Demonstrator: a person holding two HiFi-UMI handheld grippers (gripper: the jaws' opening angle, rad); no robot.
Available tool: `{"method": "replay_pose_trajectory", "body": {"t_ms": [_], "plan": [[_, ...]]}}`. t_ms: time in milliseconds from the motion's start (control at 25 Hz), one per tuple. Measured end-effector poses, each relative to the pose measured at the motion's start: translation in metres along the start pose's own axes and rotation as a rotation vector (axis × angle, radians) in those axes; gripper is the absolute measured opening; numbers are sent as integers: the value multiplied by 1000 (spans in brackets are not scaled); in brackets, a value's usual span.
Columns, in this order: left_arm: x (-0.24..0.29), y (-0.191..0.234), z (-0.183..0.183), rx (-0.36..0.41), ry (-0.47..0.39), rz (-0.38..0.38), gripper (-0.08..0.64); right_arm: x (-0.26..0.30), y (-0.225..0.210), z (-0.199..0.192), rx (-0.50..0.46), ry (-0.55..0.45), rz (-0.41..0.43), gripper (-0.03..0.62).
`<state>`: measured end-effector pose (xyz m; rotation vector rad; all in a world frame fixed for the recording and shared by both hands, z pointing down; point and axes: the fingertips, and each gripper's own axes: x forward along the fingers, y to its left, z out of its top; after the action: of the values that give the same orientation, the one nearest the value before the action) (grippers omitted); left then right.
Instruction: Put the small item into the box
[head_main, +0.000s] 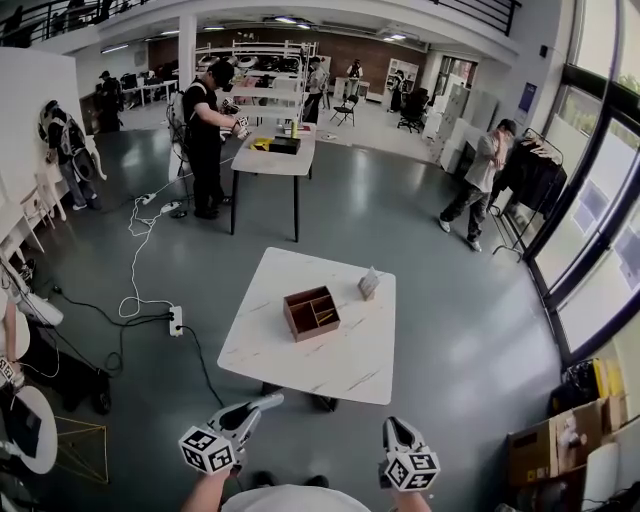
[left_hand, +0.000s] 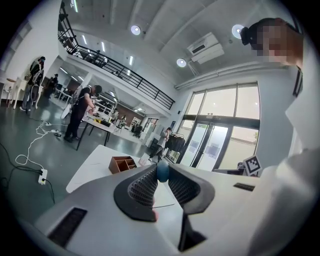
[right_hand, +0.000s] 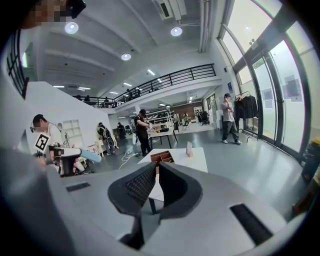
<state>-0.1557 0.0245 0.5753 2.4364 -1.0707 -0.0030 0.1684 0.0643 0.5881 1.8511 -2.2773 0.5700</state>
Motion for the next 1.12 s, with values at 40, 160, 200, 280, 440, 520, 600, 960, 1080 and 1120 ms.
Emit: {"method": "replay_pose_trajectory", "body": {"t_ms": [40, 160, 200, 280, 440, 520, 600, 960, 1080, 1120], "plan": [[-1, 2, 0, -1, 2, -3, 74, 1, 3, 0, 0, 2, -1, 38], [-6, 10, 1, -3, 7, -13, 74, 3, 14, 1, -5, 5, -3, 38], [-8, 14, 1, -3, 8, -17, 75, 4, 17, 0, -8, 4, -5, 38], [-11, 20, 2, -2, 11, -23, 74, 7, 23, 0, -13, 4, -10, 38], [-19, 32, 6, 1, 12, -36, 74, 9, 40, 1, -24, 8, -15, 38], [-23, 38, 5, -3, 17, -43, 74, 10, 48, 0, -31, 12, -21, 38], [-26, 43, 4, -8, 26, -51, 74, 10, 54, -1, -35, 12, -28, 38], [-29, 56, 1, -20, 39, -59, 74, 15, 70, -9, -55, 31, -28, 38], [-23, 57, 1, -23, 42, -61, 74, 18, 69, -7, -58, 37, -25, 38], [-21, 58, 0, -21, 43, -61, 74, 20, 67, -7, -58, 38, -25, 38]]}}
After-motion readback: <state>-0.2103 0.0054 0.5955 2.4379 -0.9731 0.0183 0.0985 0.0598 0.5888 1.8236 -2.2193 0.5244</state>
